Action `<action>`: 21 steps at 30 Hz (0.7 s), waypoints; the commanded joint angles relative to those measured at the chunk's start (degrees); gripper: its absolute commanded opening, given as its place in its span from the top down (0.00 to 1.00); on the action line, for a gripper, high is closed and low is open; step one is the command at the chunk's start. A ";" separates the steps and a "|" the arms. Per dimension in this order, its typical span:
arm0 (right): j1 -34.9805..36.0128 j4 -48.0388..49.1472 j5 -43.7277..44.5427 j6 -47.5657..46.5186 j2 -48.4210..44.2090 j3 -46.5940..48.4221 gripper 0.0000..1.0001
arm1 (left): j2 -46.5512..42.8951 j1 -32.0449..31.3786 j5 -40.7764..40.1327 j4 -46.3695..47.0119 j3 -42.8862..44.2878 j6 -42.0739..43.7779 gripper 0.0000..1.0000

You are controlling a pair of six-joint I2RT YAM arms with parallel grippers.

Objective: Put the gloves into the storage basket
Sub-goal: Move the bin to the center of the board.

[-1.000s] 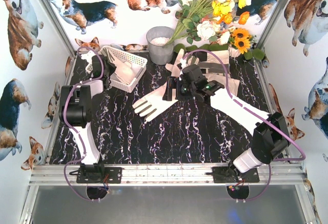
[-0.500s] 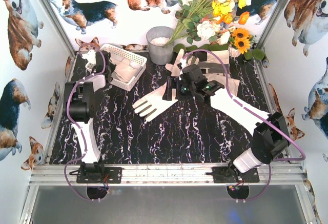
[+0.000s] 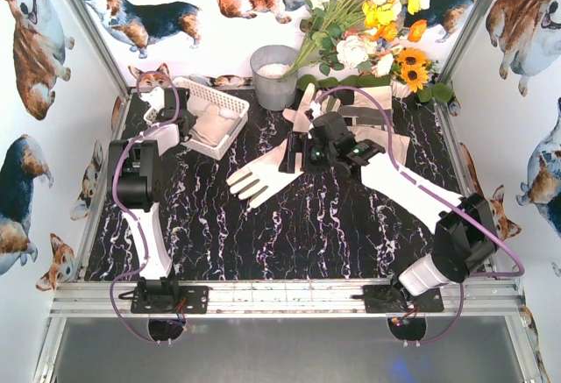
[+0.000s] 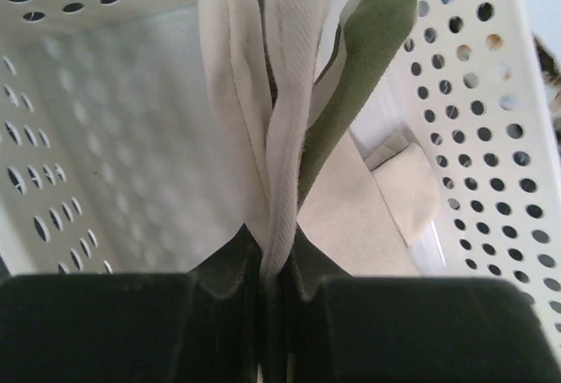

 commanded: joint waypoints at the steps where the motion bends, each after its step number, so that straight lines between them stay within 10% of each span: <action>1: -0.11 2.90 1.25 1.20 -4.58 -1.58 0.19 | -3.47 0.29 3.74 -6.38 -2.25 7.74 1.00; 13: -0.11 2.49 1.29 1.56 -9.34 -4.86 0.19 | -11.46 3.38 15.84 -17.65 -8.56 21.90 1.00; 21: -0.11 2.58 0.99 1.73 -11.33 -6.69 0.19 | -14.09 4.31 19.22 -13.96 -13.06 14.01 1.00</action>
